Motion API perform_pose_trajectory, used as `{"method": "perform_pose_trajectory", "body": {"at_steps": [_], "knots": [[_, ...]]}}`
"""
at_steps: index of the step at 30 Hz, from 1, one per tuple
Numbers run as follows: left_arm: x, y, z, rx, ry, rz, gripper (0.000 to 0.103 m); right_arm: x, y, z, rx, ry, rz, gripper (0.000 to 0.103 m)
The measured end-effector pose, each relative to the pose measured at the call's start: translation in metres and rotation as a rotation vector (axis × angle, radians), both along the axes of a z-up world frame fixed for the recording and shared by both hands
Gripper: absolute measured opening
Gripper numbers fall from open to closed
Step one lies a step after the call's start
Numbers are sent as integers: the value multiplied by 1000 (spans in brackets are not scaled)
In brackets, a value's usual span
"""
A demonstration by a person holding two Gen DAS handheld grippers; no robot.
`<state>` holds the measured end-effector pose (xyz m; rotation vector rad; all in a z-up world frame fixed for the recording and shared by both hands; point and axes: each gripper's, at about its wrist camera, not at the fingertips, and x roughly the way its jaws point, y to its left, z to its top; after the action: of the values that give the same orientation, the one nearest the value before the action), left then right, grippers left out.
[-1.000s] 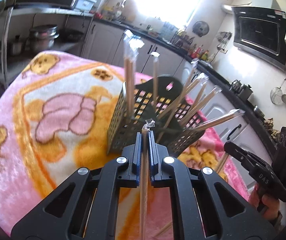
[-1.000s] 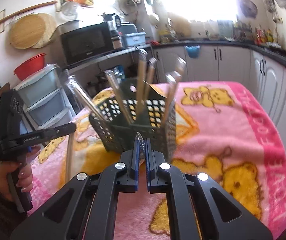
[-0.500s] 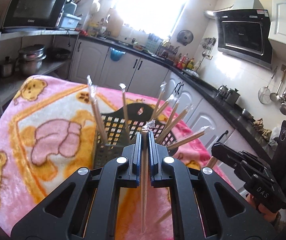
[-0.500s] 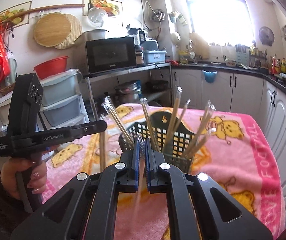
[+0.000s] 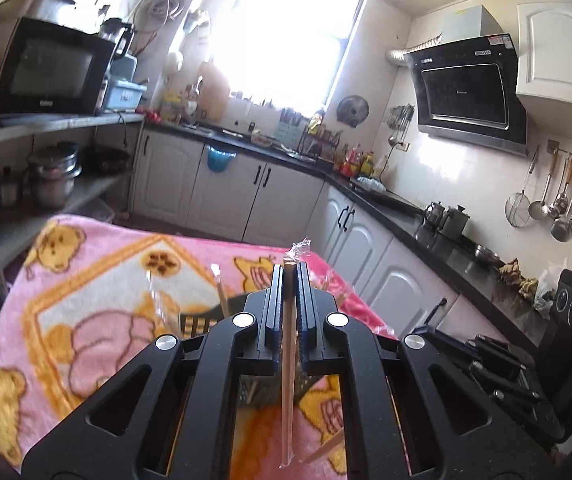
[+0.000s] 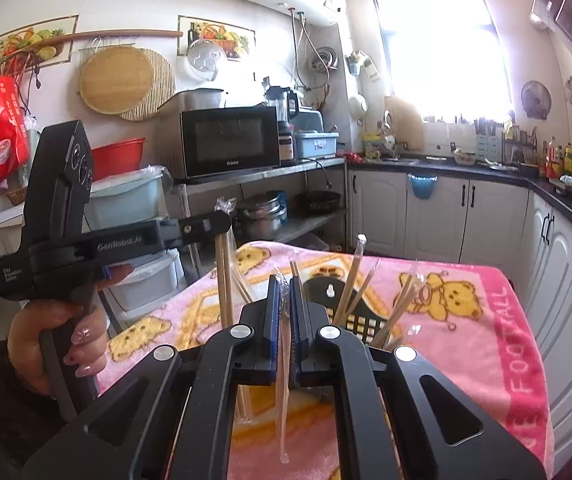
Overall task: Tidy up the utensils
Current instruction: 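Lift the gripped chopsticks up over the basket with both tools, then lower the chopsticks into the basket and open both tools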
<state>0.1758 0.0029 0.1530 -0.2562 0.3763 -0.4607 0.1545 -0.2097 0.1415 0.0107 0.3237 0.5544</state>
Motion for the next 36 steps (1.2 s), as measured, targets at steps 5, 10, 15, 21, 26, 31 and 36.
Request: {"method": "perform_pose_trajectory", "body": {"at_steps": [5,10,15,21,26,31,36], "knots": [[6,-2,13,7,-29,8,3,4,-3,11,9,-28,-1,5],[13,0,23,2,-50,23,3,9,-5,23,14,-65,-4,5],[21,3,33,10,-74,52,3,17,-5,35,23,-101,-14,5],[32,9,44,8,-105,105,3,31,-8,49,39,-151,-35,5],[43,12,51,23,-141,163,3,44,-11,59,46,-179,-54,5],[51,11,49,45,-170,212,3,56,-7,61,22,-222,-80,5],[61,7,35,61,-171,238,3,71,-5,48,11,-204,-96,5]]}}
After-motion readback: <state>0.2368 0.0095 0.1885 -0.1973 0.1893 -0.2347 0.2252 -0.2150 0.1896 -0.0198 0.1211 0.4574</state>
